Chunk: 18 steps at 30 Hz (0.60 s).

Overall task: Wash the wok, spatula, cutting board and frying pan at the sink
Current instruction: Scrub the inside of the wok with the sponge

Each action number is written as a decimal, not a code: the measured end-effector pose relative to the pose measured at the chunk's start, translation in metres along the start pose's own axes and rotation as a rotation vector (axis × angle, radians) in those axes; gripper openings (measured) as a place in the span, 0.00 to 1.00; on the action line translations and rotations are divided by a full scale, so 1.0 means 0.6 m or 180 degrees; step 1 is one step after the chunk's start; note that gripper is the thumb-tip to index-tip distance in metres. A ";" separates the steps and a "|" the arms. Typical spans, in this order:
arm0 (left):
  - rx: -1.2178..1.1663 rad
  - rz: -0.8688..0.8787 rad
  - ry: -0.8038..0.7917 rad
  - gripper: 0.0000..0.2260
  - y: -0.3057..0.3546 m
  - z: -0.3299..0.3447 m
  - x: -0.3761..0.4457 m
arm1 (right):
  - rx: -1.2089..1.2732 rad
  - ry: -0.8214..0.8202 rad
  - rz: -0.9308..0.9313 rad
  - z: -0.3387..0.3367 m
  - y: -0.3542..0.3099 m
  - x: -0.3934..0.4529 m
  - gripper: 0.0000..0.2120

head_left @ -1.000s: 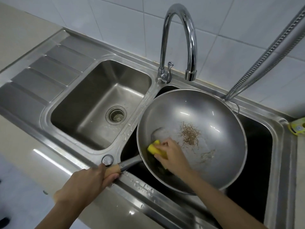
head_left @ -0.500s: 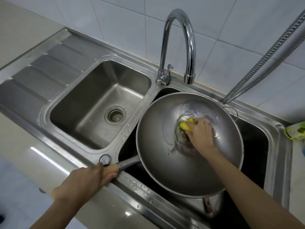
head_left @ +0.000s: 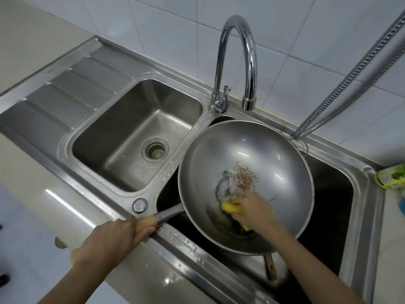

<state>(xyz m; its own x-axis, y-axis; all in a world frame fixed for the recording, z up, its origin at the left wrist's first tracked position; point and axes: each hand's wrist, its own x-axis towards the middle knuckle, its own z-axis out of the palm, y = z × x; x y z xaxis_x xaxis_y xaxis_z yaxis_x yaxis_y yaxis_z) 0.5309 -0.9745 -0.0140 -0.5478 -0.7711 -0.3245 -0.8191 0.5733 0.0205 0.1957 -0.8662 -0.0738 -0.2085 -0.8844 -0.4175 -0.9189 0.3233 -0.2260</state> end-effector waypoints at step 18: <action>-0.0007 -0.0073 -0.0103 0.36 0.004 -0.005 0.002 | 0.0631 0.0955 -0.0206 -0.011 -0.089 0.141 0.19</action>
<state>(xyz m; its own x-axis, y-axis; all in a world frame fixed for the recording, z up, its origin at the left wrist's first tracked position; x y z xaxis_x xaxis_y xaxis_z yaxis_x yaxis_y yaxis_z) 0.5277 -0.9750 -0.0117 -0.5231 -0.7746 -0.3554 -0.8318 0.5549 0.0147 0.2252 -0.9604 -0.0910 -0.2681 -0.9550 -0.1268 -0.8568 0.2965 -0.4218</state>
